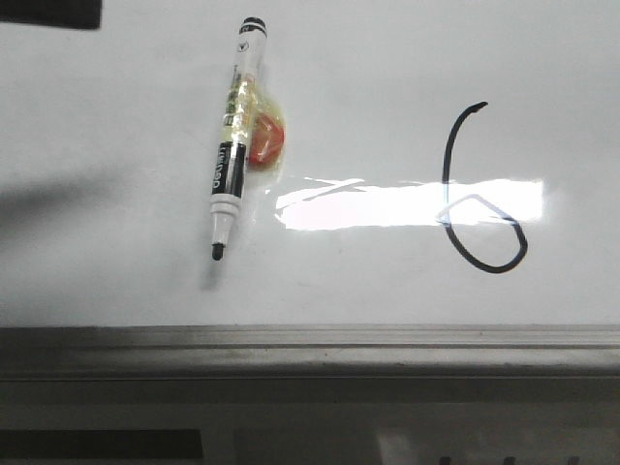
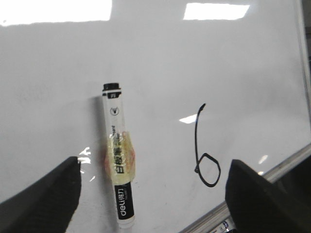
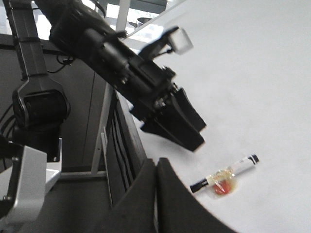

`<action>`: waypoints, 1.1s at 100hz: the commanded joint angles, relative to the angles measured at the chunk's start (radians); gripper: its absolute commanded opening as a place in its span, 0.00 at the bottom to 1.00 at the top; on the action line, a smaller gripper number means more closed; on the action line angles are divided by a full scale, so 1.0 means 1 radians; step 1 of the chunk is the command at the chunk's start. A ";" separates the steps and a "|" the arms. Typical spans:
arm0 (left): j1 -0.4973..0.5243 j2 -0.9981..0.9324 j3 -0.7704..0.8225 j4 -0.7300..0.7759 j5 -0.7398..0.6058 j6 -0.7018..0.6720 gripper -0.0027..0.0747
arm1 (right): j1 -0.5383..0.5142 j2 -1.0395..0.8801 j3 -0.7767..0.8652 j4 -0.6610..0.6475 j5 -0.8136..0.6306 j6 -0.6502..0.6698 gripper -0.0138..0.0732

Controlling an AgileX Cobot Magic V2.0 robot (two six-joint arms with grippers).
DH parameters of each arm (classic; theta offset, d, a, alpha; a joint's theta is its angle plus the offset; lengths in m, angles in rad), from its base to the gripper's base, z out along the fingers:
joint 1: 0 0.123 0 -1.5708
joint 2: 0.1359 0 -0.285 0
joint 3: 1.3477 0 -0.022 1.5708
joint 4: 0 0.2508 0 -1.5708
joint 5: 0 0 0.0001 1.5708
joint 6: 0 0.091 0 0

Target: Write number 6 on whiteboard

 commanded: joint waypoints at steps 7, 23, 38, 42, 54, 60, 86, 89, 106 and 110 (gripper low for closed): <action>-0.028 -0.151 0.032 0.005 0.019 0.038 0.53 | -0.068 -0.071 -0.034 -0.147 0.078 0.124 0.09; -0.026 -0.274 0.112 -0.005 0.023 0.038 0.13 | -0.105 -0.154 -0.034 -0.293 0.168 0.206 0.09; -0.026 -0.336 0.146 -0.010 0.028 0.038 0.01 | -0.105 -0.177 -0.034 -0.334 0.234 0.206 0.09; -0.026 -0.345 0.148 -0.010 0.035 0.038 0.01 | -0.105 -0.177 -0.034 -0.330 0.254 0.206 0.08; -0.026 -0.346 0.150 -0.010 0.052 0.038 0.01 | -0.105 -0.177 -0.034 -0.330 0.282 0.206 0.08; -0.026 -0.346 0.150 -0.010 0.068 0.038 0.01 | -0.105 -0.177 -0.034 -0.330 0.282 0.206 0.08; -0.026 -0.346 0.150 -0.010 0.070 0.038 0.01 | -0.105 -0.177 -0.034 -0.330 0.282 0.206 0.08; -0.026 -0.346 0.150 -0.010 0.070 0.038 0.01 | -0.105 -0.177 -0.034 -0.330 0.282 0.206 0.08; -0.026 -0.346 0.150 -0.010 0.070 0.038 0.01 | -0.105 -0.177 -0.034 -0.330 0.282 0.206 0.08; -0.026 -0.346 0.150 -0.010 0.070 0.038 0.01 | -0.105 -0.177 -0.034 -0.330 0.282 0.206 0.08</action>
